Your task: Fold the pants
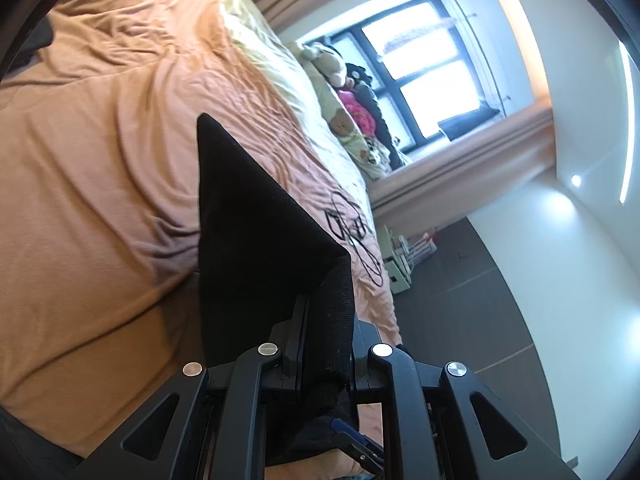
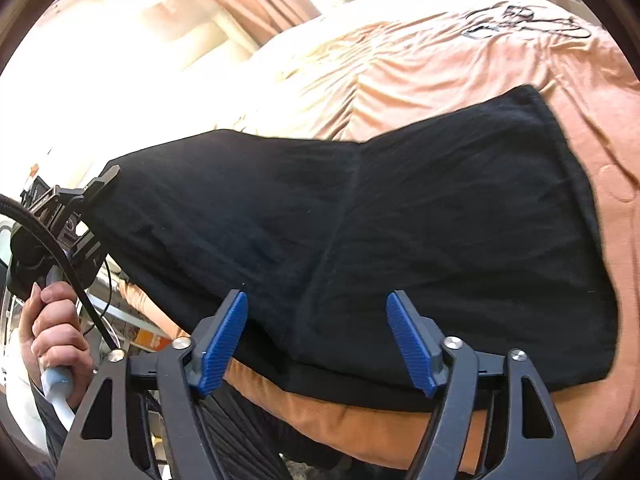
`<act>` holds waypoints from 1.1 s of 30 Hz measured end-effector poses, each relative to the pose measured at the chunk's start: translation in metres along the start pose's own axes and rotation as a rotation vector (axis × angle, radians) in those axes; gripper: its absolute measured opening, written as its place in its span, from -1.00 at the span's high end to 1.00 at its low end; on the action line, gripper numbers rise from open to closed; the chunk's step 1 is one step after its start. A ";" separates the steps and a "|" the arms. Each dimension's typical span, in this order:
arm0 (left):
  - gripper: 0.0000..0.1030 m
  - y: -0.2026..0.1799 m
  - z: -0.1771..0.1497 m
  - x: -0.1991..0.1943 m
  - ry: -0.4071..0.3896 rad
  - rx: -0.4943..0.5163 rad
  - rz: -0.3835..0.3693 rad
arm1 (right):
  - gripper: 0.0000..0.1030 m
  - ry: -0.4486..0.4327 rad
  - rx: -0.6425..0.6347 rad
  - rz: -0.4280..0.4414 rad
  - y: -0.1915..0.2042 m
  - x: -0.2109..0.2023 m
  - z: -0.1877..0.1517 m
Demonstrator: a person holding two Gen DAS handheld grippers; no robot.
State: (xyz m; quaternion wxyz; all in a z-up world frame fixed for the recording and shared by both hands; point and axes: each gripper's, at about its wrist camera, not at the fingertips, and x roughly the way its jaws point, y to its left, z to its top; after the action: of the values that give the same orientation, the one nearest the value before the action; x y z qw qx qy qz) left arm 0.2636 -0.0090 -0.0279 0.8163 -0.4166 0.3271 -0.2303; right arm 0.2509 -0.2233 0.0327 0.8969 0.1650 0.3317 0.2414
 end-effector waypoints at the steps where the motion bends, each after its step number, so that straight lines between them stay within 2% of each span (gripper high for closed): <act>1: 0.70 -0.005 0.000 0.003 0.006 0.009 -0.004 | -0.50 -0.016 -0.002 -0.003 -0.005 -0.008 0.000; 9: 0.70 -0.044 -0.014 0.034 0.055 0.079 -0.019 | -0.57 -0.089 0.032 -0.041 -0.028 -0.049 -0.016; 20: 0.70 -0.081 -0.045 0.081 0.152 0.130 -0.047 | -0.58 -0.164 0.170 -0.077 -0.080 -0.094 -0.041; 25: 0.71 -0.093 -0.064 0.107 0.218 0.145 -0.063 | -0.58 -0.207 0.226 -0.097 -0.099 -0.118 -0.053; 33: 0.71 -0.096 -0.108 0.150 0.357 0.156 -0.071 | -0.58 -0.230 0.263 -0.107 -0.118 -0.136 -0.062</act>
State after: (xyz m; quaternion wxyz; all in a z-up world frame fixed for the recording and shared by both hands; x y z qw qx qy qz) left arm 0.2773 -0.2160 -0.0472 0.7665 -0.3161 0.4328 -0.3539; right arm 0.1569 -0.3862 0.0039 0.9112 0.2894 0.2642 0.1274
